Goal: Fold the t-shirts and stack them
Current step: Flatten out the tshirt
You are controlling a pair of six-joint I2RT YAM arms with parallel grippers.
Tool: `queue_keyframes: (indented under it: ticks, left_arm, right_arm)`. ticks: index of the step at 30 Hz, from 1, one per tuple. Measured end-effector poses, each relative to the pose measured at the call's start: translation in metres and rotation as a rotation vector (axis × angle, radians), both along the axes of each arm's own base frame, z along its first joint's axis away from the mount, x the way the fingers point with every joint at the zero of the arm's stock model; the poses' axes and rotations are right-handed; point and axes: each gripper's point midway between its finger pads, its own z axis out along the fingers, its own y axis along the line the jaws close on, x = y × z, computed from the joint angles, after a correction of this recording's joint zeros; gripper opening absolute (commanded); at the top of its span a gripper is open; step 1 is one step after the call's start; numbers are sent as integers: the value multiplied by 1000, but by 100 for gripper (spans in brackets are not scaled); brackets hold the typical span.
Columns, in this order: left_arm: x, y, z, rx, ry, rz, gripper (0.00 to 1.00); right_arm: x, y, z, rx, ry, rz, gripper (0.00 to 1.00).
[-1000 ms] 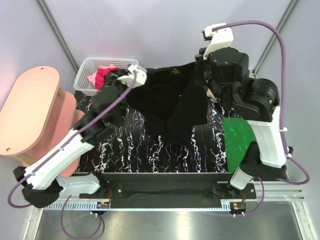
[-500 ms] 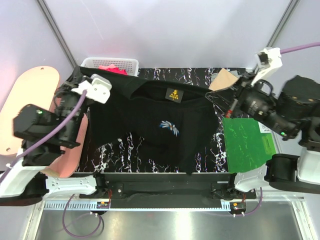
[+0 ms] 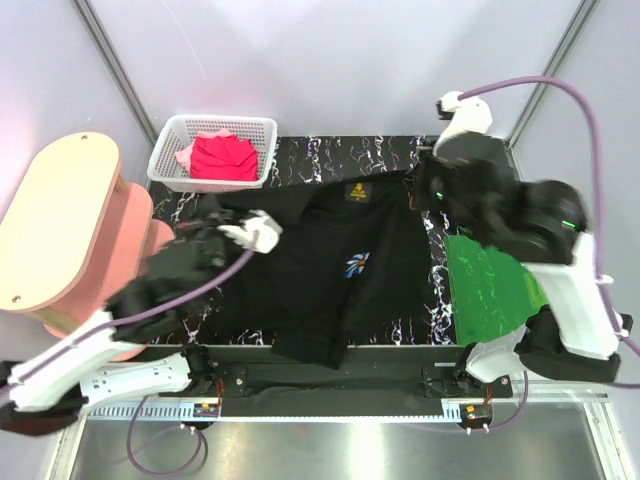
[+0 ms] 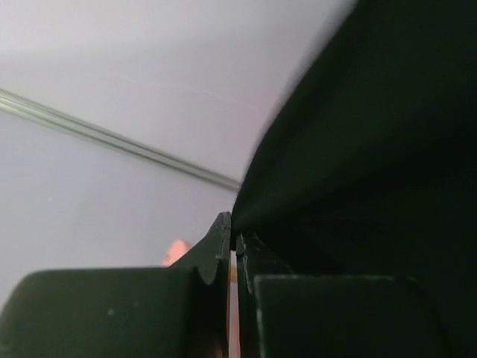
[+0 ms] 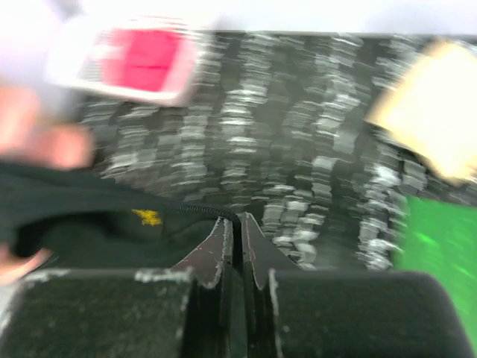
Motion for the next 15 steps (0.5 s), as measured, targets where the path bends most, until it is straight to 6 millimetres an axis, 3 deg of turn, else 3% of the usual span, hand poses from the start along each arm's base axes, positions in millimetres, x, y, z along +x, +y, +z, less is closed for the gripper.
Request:
queue_keyframes:
  ticks: [3, 6, 10, 15]
  left_arm:
    - [36, -2, -67, 94, 119, 82, 0]
    - [84, -1, -111, 118, 211, 168, 0]
    - [141, -24, -147, 124, 254, 167, 0]
    - [220, -54, -171, 168, 257, 188, 0]
  right_arm:
    - [41, -22, -53, -144, 94, -151, 0]
    - [75, -33, -122, -222, 235, -223, 0]
    - [113, -57, -203, -236, 390, -316, 0]
    - [132, -69, -251, -286, 455, -375, 0]
